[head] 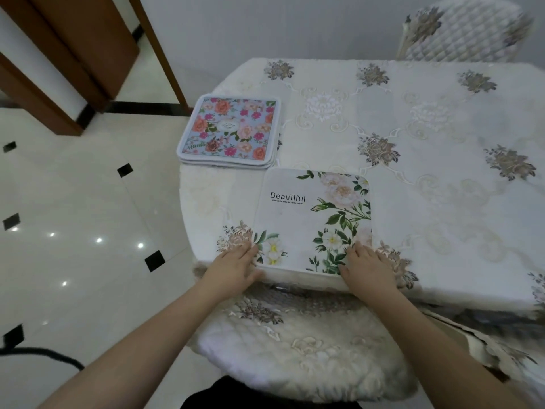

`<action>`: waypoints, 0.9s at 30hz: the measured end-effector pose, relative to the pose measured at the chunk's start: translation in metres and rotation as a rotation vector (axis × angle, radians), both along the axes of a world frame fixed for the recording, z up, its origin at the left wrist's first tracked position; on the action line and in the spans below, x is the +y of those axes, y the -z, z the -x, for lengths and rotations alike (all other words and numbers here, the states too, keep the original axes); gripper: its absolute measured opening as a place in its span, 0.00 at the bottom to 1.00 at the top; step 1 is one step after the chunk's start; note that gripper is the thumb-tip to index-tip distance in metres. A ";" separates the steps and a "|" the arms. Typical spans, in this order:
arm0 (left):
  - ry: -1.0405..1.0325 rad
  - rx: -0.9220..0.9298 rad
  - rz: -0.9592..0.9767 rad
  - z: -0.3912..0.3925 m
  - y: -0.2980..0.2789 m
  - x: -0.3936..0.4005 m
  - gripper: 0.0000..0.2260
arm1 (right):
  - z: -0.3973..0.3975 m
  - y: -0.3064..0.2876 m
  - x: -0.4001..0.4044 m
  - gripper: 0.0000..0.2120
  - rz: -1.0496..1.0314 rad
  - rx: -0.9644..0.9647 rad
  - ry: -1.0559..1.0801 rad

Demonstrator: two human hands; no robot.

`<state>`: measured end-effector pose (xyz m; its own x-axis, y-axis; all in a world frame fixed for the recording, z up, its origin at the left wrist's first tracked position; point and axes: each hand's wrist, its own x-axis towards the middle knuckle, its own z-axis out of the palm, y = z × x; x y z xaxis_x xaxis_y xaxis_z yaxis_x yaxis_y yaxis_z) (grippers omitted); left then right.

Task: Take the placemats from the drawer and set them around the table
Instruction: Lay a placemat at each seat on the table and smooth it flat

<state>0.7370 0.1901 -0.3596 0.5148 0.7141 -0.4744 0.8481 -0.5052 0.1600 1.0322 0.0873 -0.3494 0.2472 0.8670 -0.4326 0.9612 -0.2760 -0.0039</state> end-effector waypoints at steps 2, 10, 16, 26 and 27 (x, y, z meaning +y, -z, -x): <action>-0.078 -0.036 -0.064 0.012 -0.011 -0.007 0.30 | 0.017 -0.012 0.006 0.29 -0.020 0.046 0.013; -0.268 -0.055 -0.318 0.082 -0.051 -0.028 0.29 | 0.115 -0.054 0.019 0.31 -0.135 0.060 -0.147; -0.371 -0.090 -0.282 0.173 -0.058 -0.066 0.37 | 0.209 -0.077 0.007 0.29 -0.281 0.004 -0.243; -0.398 0.009 -0.462 0.349 -0.112 -0.108 0.35 | 0.402 -0.109 -0.006 0.29 -0.501 0.059 -0.396; -0.415 0.022 -0.469 0.363 -0.115 -0.110 0.36 | 0.418 -0.112 -0.006 0.30 -0.499 0.069 -0.416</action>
<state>0.3738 0.0799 -0.2445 0.1437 0.9872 -0.0689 0.9892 -0.1453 -0.0187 0.6140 0.0817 -0.2377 -0.1666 0.9850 0.0441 0.9802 0.1703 -0.1006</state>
